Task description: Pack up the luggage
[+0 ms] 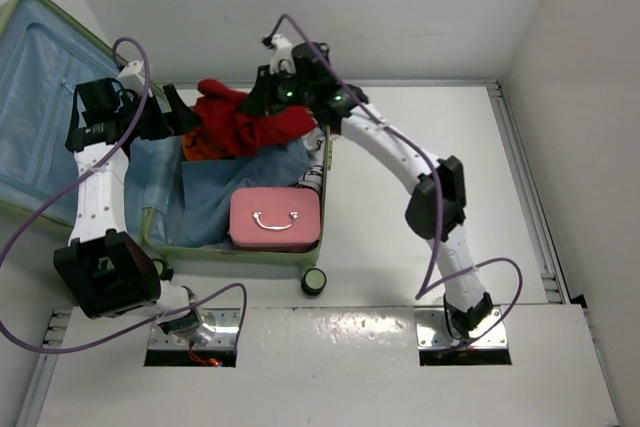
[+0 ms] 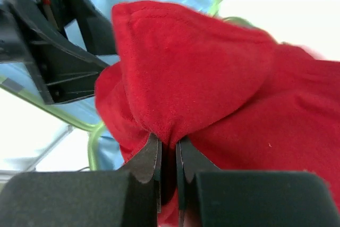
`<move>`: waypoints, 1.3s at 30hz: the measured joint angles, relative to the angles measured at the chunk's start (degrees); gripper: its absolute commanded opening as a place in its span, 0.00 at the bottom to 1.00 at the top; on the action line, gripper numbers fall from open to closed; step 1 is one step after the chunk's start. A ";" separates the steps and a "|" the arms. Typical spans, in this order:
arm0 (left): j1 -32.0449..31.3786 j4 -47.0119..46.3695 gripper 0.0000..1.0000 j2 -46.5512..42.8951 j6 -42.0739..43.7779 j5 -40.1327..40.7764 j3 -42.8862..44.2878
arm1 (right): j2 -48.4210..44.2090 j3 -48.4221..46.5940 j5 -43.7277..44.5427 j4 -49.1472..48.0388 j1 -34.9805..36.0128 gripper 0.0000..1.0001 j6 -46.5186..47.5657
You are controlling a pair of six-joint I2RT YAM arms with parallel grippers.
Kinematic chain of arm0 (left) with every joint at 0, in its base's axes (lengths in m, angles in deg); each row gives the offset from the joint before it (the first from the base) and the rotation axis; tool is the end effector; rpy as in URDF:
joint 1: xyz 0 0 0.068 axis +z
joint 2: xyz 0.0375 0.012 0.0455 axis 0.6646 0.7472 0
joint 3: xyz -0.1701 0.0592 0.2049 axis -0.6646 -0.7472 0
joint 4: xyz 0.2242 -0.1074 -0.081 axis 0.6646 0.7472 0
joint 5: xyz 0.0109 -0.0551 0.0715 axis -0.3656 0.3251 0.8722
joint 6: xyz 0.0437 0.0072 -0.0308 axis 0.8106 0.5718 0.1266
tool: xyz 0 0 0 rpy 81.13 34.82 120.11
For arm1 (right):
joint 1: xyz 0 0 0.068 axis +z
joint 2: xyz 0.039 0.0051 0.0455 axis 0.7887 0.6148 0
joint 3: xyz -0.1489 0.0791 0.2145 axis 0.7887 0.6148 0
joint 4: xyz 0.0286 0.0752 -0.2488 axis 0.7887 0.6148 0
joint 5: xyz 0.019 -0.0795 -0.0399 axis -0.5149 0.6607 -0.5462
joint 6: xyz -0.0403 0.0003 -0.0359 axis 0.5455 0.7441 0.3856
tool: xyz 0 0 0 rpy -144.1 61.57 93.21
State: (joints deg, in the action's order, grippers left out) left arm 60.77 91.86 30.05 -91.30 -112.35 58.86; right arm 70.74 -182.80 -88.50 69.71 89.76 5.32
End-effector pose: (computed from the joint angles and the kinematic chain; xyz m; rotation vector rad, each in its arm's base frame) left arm 0.3019 0.0817 0.3615 -0.1203 2.0757 -0.5822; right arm 0.4024 0.3307 0.3577 -0.4656 1.9313 1.2235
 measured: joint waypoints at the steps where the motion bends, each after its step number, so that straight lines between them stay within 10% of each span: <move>1: 0.33 0.02 1.00 -0.31 -0.02 -0.17 -0.02 | 1.81 -1.27 -0.13 -0.46 1.05 0.00 -0.87; 16: 3.17 -0.81 1.00 -2.03 -0.15 -2.40 -1.31 | 13.22 6.32 -3.19 -1.53 7.80 0.00 -14.14; 26: 3.17 -1.95 0.97 -2.01 -1.70 -3.65 -1.55 | 5.62 13.81 -6.34 -1.14 12.46 0.00 4.70; 27: 3.17 -2.23 0.97 -1.86 -1.79 -3.69 -1.73 | 5.18 13.55 -6.56 -0.42 13.20 0.01 7.15; 31: 2.16 -2.67 0.90 -0.90 -1.51 -2.73 -2.91 | 4.63 12.24 -7.65 2.34 14.99 0.59 15.43; 39: -7.82 -3.91 0.60 5.16 0.15 2.40 -3.69 | -7.37 27.02 -6.93 -5.09 12.50 0.48 19.34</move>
State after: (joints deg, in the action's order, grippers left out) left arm 52.94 87.95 35.21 -91.15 -109.95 55.17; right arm 63.37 -155.78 -95.43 64.62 102.26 24.67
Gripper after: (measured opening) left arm 0.615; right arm 0.539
